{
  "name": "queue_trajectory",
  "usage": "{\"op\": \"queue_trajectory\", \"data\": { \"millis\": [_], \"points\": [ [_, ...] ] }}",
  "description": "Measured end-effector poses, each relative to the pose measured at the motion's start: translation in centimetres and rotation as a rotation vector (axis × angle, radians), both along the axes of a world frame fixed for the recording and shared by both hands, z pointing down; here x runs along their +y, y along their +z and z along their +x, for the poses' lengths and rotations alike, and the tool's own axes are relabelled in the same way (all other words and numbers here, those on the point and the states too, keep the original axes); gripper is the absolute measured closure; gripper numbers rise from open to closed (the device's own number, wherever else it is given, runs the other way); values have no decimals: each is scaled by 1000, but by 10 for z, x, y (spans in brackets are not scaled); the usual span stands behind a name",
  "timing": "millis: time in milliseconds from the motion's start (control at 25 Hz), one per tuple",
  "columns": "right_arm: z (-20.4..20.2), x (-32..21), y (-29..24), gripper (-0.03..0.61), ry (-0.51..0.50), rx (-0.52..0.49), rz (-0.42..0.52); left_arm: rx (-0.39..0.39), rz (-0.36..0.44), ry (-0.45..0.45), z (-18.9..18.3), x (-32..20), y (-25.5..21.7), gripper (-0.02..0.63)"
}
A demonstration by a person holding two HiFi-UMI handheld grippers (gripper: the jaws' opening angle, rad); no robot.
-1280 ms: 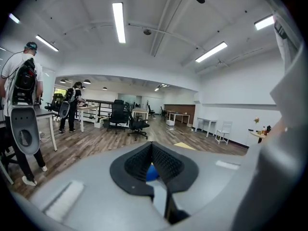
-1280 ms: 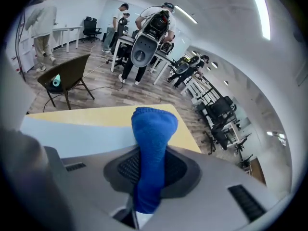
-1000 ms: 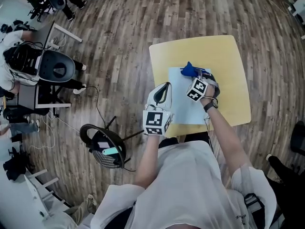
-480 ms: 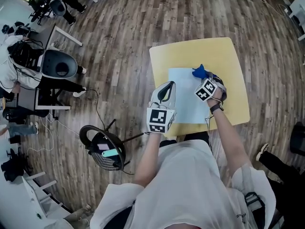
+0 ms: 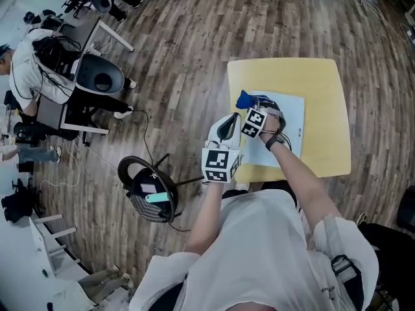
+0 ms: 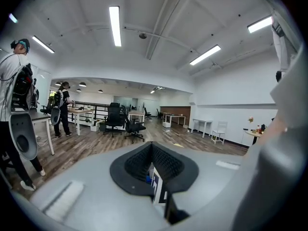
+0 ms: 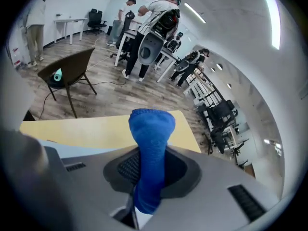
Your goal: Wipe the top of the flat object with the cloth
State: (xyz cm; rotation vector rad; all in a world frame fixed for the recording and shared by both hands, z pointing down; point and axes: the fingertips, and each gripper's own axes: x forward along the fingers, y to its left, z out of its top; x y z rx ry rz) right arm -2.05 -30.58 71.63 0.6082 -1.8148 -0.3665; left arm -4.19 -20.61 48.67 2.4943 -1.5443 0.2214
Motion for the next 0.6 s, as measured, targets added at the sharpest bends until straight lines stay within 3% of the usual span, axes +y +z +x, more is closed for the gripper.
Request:
{"op": "queue_trajectory", "data": {
  "millis": [280,600],
  "points": [
    [44,-8,3,500,89,3,39,2,4,19,-3,1,5,611],
    [162,7,9,502,288,39,32,19,18,138,44,1,5,611]
  ]
}}
